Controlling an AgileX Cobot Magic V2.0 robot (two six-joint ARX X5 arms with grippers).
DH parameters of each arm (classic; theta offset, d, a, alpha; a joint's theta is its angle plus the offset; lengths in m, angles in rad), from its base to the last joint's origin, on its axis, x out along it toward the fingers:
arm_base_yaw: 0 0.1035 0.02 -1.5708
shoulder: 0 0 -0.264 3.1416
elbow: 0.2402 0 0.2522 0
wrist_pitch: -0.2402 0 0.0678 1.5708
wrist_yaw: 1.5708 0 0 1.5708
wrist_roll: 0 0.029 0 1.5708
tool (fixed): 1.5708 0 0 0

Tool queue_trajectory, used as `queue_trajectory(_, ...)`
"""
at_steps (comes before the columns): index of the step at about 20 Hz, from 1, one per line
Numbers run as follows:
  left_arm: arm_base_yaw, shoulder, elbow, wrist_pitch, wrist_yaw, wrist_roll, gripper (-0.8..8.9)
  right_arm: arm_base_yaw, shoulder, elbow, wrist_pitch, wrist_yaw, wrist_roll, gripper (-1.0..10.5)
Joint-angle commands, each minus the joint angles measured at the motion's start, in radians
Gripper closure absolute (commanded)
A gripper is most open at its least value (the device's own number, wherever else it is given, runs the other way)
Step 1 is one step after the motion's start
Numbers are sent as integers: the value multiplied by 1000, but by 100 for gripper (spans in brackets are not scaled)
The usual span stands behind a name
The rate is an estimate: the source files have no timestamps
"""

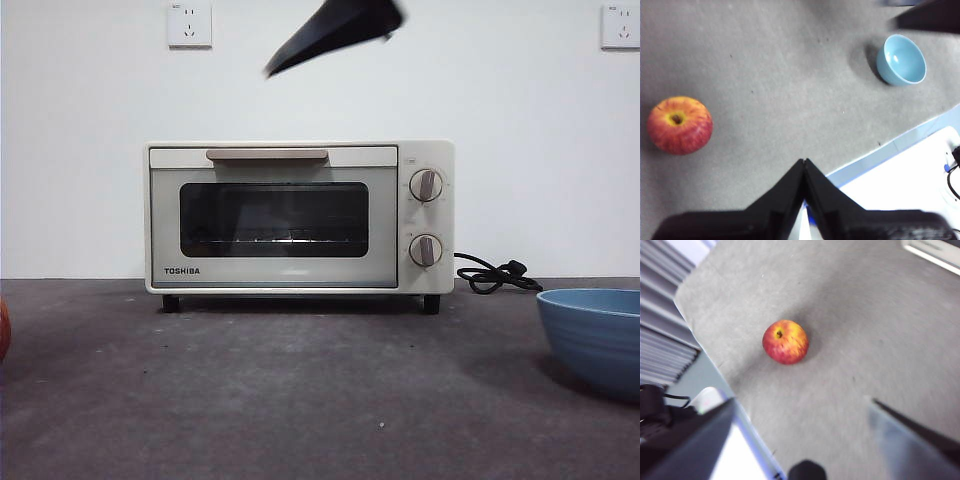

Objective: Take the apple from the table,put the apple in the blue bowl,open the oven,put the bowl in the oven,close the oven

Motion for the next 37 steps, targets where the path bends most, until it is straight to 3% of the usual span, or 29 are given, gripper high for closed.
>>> queue_trajectory(1, -3, -32, 3, 2, -1, 5, 819, 42, 88, 80, 9, 18, -77, 222)
queue_trajectory(5, -3, -79, 2, 1, -1, -21, 819, 107, 225, 212, 17, 74, -130, 198)
queue_trajectory(8, -3, -113, 2, 0, 0, -52, 819, 141, 320, 273, 55, 124, -137, 85)
queue_trajectory(19, -3, -177, 2, 0, 1, -107, 819, 219, 594, 303, 275, 196, -150, 85)
queue_trajectory(32, -3, -177, 2, 0, 2, -106, 819, 256, 735, 303, 391, 232, -145, 106)
queue_trajectory(34, -3, -177, 2, 0, 2, -106, 819, 257, 737, 303, 393, 232, -146, 283)
queue_trajectory(37, -3, -176, 2, 0, 2, -106, 819, 261, 737, 303, 411, 258, -129, 641)
